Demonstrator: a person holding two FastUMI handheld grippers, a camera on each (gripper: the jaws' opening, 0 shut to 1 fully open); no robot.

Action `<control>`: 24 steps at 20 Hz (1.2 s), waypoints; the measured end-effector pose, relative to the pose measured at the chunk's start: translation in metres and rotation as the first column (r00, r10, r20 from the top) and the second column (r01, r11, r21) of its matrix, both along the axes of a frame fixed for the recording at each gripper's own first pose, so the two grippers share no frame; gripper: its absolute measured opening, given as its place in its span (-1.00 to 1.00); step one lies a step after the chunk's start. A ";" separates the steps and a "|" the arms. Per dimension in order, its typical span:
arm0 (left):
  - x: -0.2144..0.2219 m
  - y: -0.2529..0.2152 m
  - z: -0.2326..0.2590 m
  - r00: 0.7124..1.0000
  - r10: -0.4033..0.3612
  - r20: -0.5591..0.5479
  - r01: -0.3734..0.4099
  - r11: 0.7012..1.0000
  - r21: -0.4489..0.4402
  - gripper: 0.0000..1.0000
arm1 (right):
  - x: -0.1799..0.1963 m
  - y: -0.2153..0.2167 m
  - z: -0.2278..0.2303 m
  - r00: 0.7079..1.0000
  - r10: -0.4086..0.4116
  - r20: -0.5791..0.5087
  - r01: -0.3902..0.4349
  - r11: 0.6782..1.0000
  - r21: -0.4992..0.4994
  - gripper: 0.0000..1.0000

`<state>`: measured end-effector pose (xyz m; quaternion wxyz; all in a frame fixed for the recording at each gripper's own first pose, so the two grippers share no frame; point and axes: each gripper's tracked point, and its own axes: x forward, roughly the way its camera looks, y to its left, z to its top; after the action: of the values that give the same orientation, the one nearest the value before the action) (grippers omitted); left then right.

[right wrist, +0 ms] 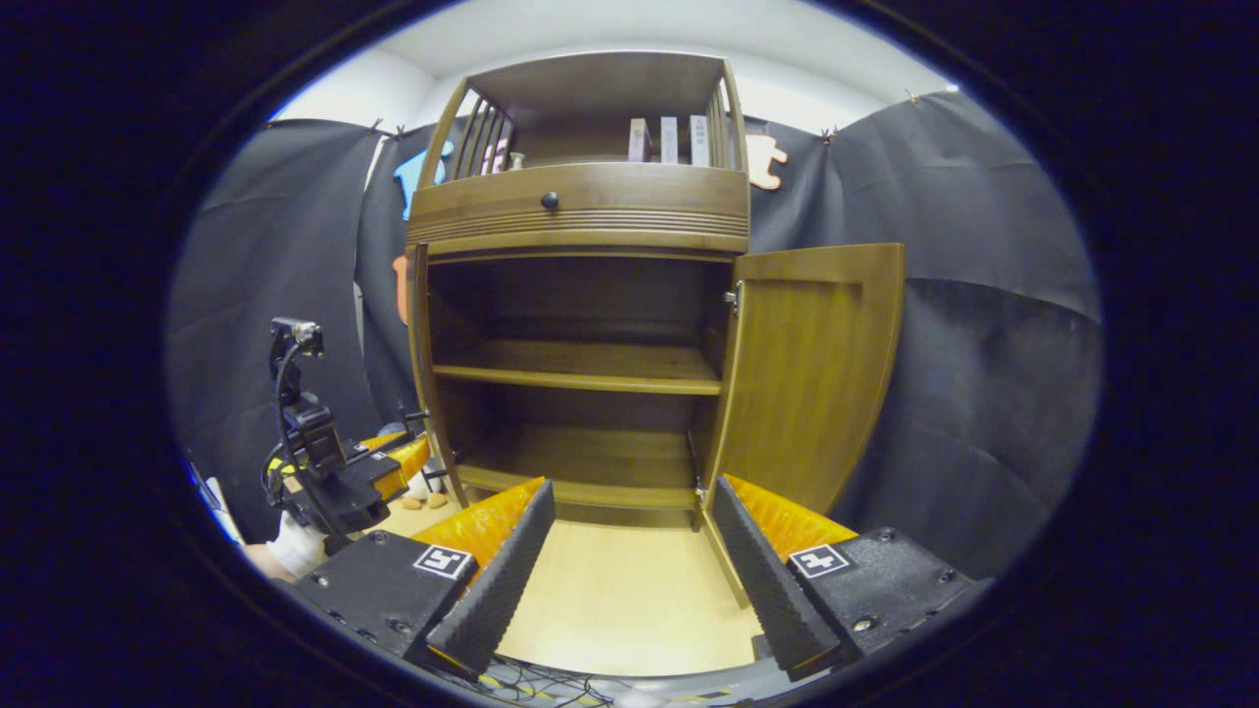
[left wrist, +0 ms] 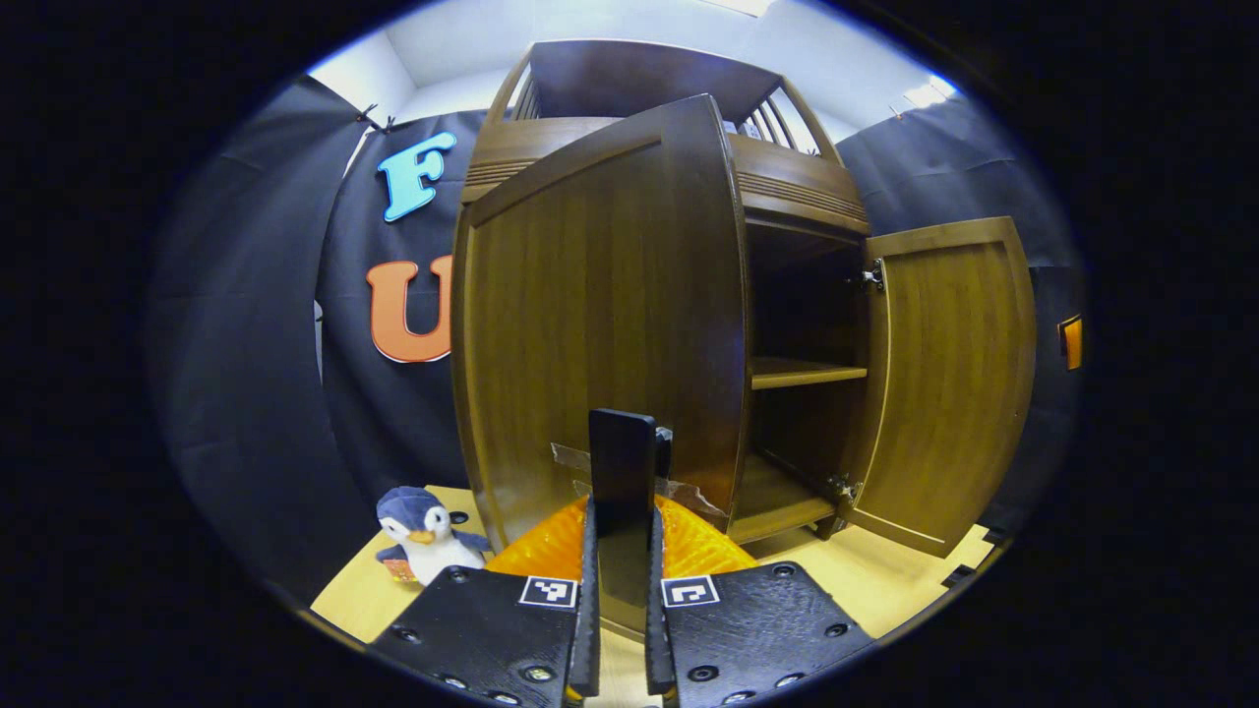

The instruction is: Open the right door of the double-door shoe cabinet with the right hand, and open the left door with the left hand.

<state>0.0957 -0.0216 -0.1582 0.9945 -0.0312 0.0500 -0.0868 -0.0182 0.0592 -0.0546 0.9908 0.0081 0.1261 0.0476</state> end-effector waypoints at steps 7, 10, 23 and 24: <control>-0.008 0.032 -0.002 0.999 0.050 -0.010 -0.050 0.999 -0.003 -0.82 | 0.002 0.018 -0.003 0.999 0.053 0.000 -0.053 0.999 0.009 1.00; -0.015 0.050 -0.004 0.996 0.085 -0.023 -0.086 0.996 -0.024 -0.98 | 0.002 0.021 -0.004 0.998 0.064 0.003 -0.064 0.998 0.006 1.00; -0.040 0.148 -0.027 0.982 0.174 -0.078 -0.182 0.978 -0.099 -0.99 | 0.009 0.036 -0.011 0.992 0.125 -0.004 -0.125 0.992 0.006 1.00; -0.040 0.151 -0.029 0.984 0.158 -0.079 -0.165 0.981 -0.099 -0.99 | 0.009 0.036 -0.012 0.992 0.127 -0.006 -0.127 0.992 0.005 1.00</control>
<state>0.0560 0.1294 -0.1868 0.9928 -0.0907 0.0780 -0.0071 -0.0095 0.0949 -0.0665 0.9854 0.0025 0.1291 0.1109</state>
